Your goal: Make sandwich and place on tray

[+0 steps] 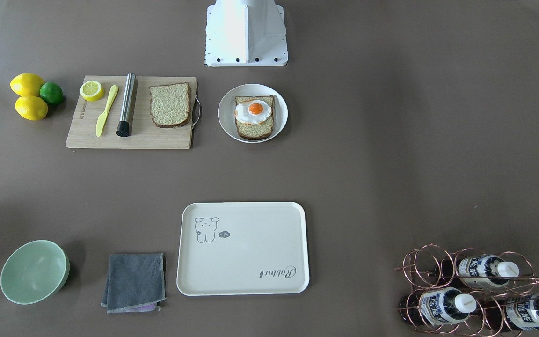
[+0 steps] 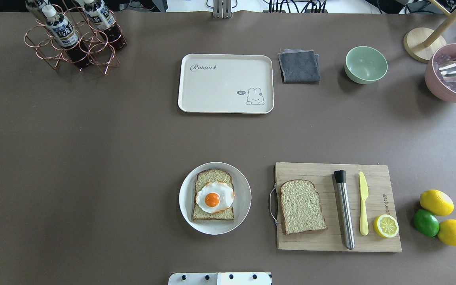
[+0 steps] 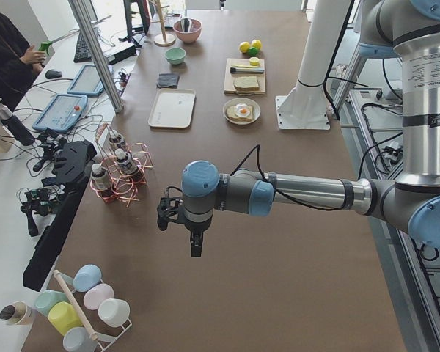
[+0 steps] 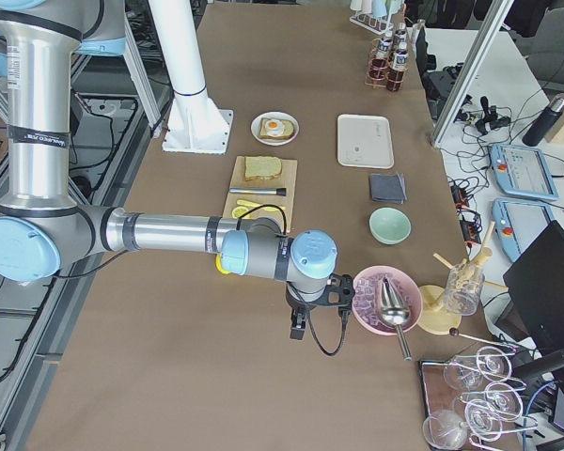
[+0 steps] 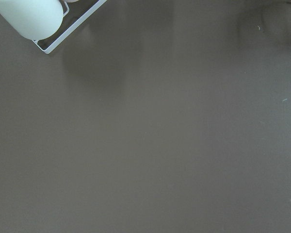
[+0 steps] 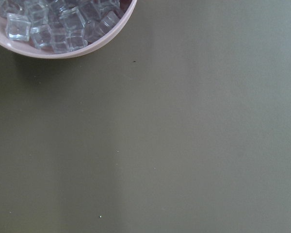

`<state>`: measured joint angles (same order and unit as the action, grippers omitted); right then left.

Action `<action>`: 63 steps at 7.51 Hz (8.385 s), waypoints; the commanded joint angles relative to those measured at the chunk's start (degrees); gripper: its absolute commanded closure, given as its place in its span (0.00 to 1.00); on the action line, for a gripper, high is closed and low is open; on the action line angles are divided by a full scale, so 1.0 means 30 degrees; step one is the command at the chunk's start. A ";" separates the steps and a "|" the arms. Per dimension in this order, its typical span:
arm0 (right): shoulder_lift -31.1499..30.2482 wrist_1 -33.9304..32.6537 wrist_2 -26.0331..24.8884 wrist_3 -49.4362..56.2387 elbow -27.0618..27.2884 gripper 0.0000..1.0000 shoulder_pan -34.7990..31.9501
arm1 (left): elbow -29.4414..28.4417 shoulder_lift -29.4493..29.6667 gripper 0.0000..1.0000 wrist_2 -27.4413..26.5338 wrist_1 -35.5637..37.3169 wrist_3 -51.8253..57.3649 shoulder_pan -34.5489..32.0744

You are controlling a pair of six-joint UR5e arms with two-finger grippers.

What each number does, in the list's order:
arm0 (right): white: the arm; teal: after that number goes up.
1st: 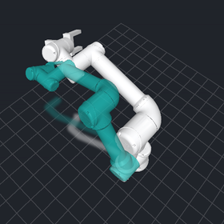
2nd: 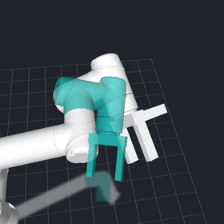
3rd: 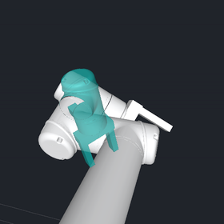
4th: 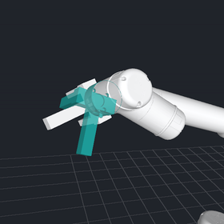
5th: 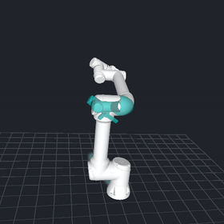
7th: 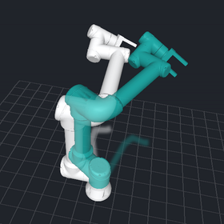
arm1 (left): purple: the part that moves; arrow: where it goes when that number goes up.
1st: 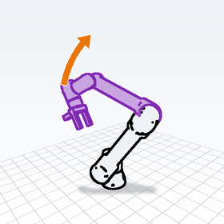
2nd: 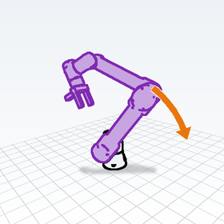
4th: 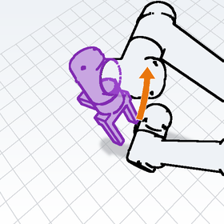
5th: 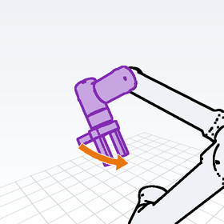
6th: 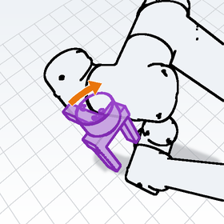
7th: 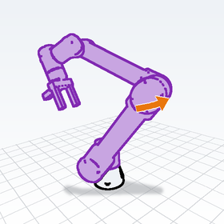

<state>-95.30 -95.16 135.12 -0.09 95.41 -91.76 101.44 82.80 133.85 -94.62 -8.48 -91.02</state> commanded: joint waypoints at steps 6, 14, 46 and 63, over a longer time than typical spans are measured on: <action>0.0039 0.0020 0.0108 0.0029 0.0101 0.00 0.0000 | -0.0152 0.0260 0.02 0.0031 0.0016 -0.0161 0.0019; 0.0127 0.0020 0.0108 0.0059 0.0131 0.00 0.0000 | -0.0386 0.0260 0.02 0.0031 -0.0043 -0.0162 0.0048; 0.1323 0.5879 -0.0126 -0.6670 0.1873 0.00 0.4052 | -0.0884 0.1022 0.02 0.0031 -0.0043 -0.0191 0.0048; 0.2913 0.9243 -1.1229 -2.4344 0.7719 0.01 2.2790 | -0.0855 0.1051 0.02 0.0031 -0.0189 -0.0191 0.0048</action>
<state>-84.38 -70.19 103.62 -72.60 118.94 -25.49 98.76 85.96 133.90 -95.16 -9.05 -90.88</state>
